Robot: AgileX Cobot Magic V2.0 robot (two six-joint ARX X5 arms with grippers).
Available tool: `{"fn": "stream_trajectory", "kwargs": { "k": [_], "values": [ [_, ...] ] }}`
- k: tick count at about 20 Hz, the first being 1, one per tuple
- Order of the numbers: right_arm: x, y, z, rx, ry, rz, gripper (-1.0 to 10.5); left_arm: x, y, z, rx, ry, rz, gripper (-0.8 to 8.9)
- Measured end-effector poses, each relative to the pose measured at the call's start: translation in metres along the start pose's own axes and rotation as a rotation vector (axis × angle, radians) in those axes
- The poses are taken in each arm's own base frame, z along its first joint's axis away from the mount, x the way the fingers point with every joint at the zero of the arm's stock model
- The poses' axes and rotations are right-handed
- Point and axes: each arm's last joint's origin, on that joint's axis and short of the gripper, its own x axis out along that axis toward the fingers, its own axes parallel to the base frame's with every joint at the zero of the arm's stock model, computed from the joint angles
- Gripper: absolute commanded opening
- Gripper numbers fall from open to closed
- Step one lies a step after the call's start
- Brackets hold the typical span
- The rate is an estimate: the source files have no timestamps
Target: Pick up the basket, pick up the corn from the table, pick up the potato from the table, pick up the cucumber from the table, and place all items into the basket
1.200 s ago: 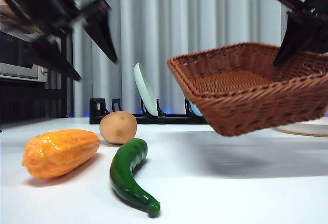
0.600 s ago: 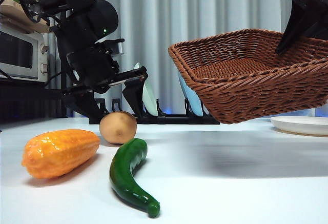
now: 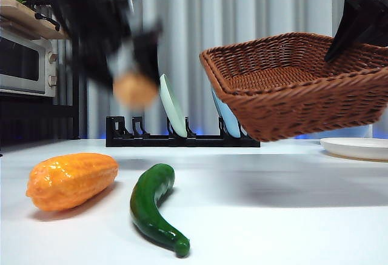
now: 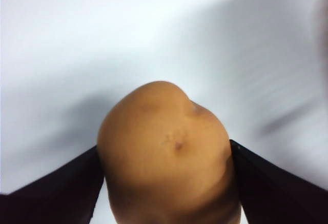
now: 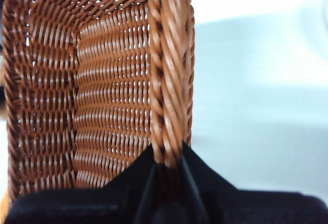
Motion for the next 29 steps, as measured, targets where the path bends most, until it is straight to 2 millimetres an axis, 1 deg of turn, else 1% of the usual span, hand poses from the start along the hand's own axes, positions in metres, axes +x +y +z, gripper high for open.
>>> {"fn": "stream_trajectory", "kwargs": {
  "k": [2, 3, 4, 5, 6, 7, 8, 11, 13, 14, 15, 16, 17, 18, 22, 25, 27, 29],
  "values": [
    [0.007, 0.002, 0.002, 0.023, -0.005, 0.014, -0.1, -0.061, -0.016, 0.011, 0.034, -0.160, -0.042, -0.07],
    [0.013, 0.005, 0.001, 0.029, 0.003, 0.026, -0.1, -0.085, -0.025, 0.012, 0.053, -0.224, -0.068, -0.07],
    [0.020, 0.009, 0.000, 0.030, 0.018, 0.040, -0.1, -0.104, -0.034, 0.012, 0.071, -0.276, -0.096, -0.07],
    [0.026, 0.013, -0.002, 0.027, 0.038, 0.054, -0.1, -0.114, -0.042, 0.012, 0.083, -0.312, -0.126, -0.08],
    [0.031, 0.019, -0.004, 0.020, 0.054, 0.070, -0.1, -0.116, -0.051, 0.012, 0.094, -0.333, -0.153, -0.08],
    [0.036, 0.025, -0.005, 0.013, 0.065, 0.087, -0.1, -0.112, -0.060, 0.012, 0.109, -0.336, -0.178, -0.08],
    [0.038, 0.031, -0.006, 0.005, 0.066, 0.105, -0.1, -0.102, -0.071, 0.011, 0.120, -0.325, -0.196, -0.08],
    [0.042, 0.046, -0.009, -0.016, 0.073, 0.152, -0.1, -0.060, -0.099, 0.002, 0.165, -0.243, -0.191, -0.08],
    [0.043, 0.049, -0.011, -0.016, 0.080, 0.158, -0.1, -0.033, -0.110, -0.007, 0.183, -0.169, -0.175, -0.07],
    [0.043, 0.049, -0.011, -0.012, 0.081, 0.158, -0.1, -0.024, -0.111, -0.010, 0.186, -0.146, -0.169, 0.06],
    [0.043, 0.049, -0.011, -0.010, 0.081, 0.158, -0.1, -0.014, -0.111, -0.012, 0.188, -0.119, -0.159, 0.76],
    [0.043, 0.049, -0.011, -0.005, 0.082, 0.157, -0.1, -0.007, -0.111, -0.015, 0.190, -0.090, -0.149, 2.69],
    [0.043, 0.049, -0.011, -0.002, 0.085, 0.156, -0.1, -0.001, -0.110, -0.018, 0.192, -0.062, -0.139, 4.96],
    [0.043, 0.049, -0.011, 0.000, 0.087, 0.155, -0.1, 0.001, -0.110, -0.021, 0.193, -0.041, -0.133, 5.73],
    [0.043, 0.049, -0.012, 0.001, 0.089, 0.153, -0.1, -0.003, -0.109, -0.021, 0.179, -0.039, -0.134, 5.70],
    [0.043, 0.049, -0.012, 0.002, 0.089, 0.151, -0.1, -0.020, -0.108, -0.018, 0.172, -0.004, -0.129, 5.70],
    [0.043, 0.048, -0.011, 0.003, 0.085, 0.149, -0.1, -0.048, -0.109, -0.008, 0.172, -0.021, -0.135, 5.70],
    [0.042, 0.045, -0.010, 0.009, 0.079, 0.143, -0.1, -0.090, -0.106, -0.002, 0.176, -0.050, -0.144, 5.70]
  ]
}}
